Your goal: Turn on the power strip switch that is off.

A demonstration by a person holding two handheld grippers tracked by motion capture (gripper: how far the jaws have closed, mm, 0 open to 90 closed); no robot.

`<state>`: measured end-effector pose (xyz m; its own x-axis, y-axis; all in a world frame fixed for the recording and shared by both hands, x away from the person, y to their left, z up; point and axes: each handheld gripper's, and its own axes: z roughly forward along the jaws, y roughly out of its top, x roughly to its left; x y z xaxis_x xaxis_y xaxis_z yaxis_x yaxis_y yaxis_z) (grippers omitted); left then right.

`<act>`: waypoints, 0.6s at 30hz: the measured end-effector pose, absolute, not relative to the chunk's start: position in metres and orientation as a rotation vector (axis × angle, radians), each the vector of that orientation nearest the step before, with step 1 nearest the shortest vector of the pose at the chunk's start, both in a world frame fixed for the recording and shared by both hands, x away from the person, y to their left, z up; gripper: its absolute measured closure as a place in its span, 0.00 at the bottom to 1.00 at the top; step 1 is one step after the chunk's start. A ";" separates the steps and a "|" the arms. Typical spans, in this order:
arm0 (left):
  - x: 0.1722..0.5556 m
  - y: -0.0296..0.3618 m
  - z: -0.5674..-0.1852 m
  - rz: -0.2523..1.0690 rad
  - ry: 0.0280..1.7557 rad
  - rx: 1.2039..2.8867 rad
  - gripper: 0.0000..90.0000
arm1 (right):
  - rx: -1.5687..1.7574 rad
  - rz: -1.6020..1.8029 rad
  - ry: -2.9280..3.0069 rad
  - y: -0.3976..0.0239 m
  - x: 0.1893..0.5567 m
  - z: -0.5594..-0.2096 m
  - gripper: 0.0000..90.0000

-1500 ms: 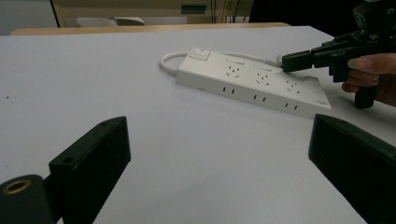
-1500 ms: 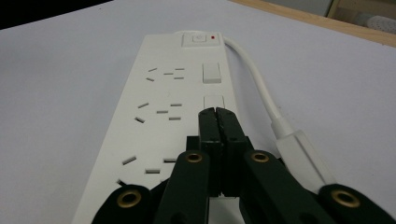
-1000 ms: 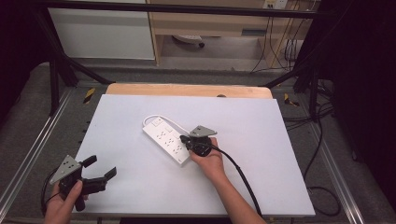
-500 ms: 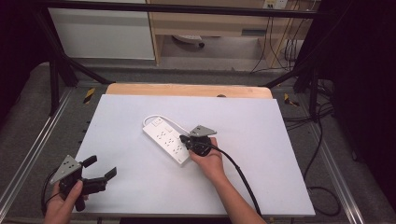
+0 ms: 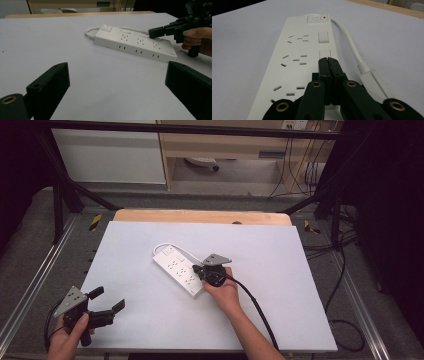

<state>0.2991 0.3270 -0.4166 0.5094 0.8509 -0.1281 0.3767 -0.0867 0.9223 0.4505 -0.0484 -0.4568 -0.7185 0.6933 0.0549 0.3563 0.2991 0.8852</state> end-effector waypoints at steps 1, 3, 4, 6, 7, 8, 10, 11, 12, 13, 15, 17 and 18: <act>0.299 0.327 -0.417 0.553 1.055 1.682 0.06 | 0.943 1.392 2.232 -0.049 0.450 -0.456 1.00; 0.299 0.327 -0.417 0.552 1.054 1.681 0.06 | 0.938 1.404 2.223 -0.050 0.450 -0.454 1.00; 0.299 0.328 -0.417 0.554 1.054 1.683 0.06 | 0.938 1.404 2.223 -0.050 0.450 -0.454 1.00; 0.299 0.327 -0.417 0.552 1.054 1.686 0.06 | 0.940 1.411 2.215 -0.051 0.449 -0.450 1.00; 0.299 0.327 -0.417 0.554 1.054 1.684 0.06 | 0.940 1.411 2.215 -0.051 0.449 -0.450 1.00; 0.299 0.327 -0.417 0.551 1.053 1.683 0.06 | 0.936 1.409 2.214 -0.051 0.449 -0.449 1.00; 0.299 0.327 -0.416 0.555 1.052 1.685 0.06 | 0.935 1.411 2.212 -0.052 0.448 -0.448 1.00; 0.299 0.327 -0.416 0.553 1.053 1.682 0.06 | 0.933 1.411 2.212 -0.052 0.448 -0.448 1.00; 0.299 0.327 -0.417 0.555 1.054 1.683 0.06 | 0.933 1.411 2.212 -0.052 0.448 -0.448 1.00; 0.299 0.327 -0.417 0.553 1.056 1.682 0.06 | 0.939 1.416 2.210 -0.052 0.448 -0.447 0.99; 0.299 0.327 -0.417 0.553 1.055 1.682 0.06 | 0.938 1.418 2.209 -0.053 0.448 -0.446 0.99; 0.299 0.327 -0.417 0.554 1.054 1.683 0.06 | 0.934 1.417 2.209 -0.053 0.448 -0.445 0.98; 0.299 0.327 -0.417 0.554 1.053 1.683 0.06 | 0.938 1.422 2.208 -0.053 0.448 -0.445 0.98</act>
